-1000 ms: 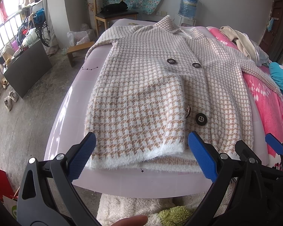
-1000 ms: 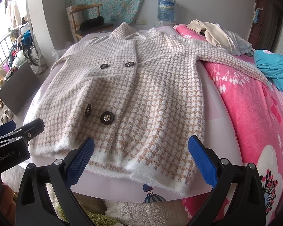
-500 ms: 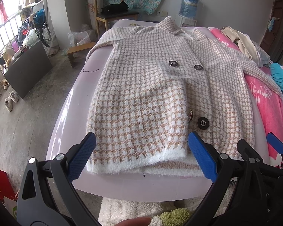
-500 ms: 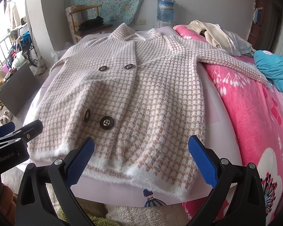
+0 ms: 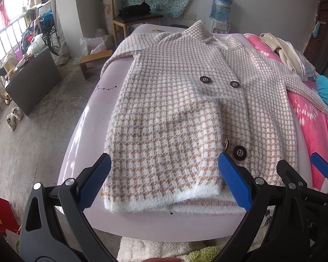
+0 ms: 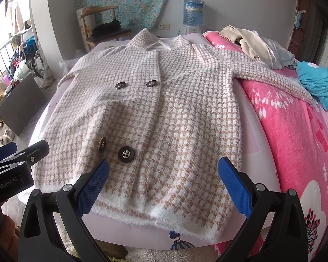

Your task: Fold large clothes

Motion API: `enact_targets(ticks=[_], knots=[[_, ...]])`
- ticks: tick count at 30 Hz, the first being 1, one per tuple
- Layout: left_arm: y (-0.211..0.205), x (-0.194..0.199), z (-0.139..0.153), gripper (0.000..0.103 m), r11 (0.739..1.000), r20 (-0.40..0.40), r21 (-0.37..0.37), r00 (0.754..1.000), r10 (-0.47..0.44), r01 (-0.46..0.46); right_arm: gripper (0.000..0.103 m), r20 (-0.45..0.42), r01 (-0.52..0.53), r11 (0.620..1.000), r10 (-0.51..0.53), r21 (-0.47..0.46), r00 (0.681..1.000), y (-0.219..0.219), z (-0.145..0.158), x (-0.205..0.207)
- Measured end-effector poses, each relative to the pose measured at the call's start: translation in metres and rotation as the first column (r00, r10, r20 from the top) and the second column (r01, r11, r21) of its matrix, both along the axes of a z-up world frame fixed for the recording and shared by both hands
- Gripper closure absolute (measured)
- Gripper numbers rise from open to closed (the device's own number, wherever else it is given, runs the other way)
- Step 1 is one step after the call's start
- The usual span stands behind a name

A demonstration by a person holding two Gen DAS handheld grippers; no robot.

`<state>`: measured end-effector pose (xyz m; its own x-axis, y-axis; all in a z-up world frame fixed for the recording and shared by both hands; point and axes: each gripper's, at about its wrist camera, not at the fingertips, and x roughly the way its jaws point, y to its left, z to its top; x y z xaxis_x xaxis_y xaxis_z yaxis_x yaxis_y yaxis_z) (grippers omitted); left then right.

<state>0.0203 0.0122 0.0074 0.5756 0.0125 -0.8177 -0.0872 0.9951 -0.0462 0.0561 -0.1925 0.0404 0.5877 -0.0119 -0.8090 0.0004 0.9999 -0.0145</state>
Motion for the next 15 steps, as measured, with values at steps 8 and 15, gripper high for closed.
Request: enact_targets(ticks=[8, 15], knots=[[0.005, 0.017, 0.001, 0.008, 1.000, -0.008, 0.005, 1.000, 0.003, -0.003, 0.006, 0.003, -0.001, 1.000, 0.001, -0.007, 1.000, 0.008, 0.003, 0.019], [0.009, 0.033, -0.001, 0.008, 1.000, -0.020, 0.007, 1.000, 0.013, -0.013, 0.005, 0.004, -0.014, 0.999, 0.014, -0.035, 1.000, 0.015, 0.005, 0.038]])
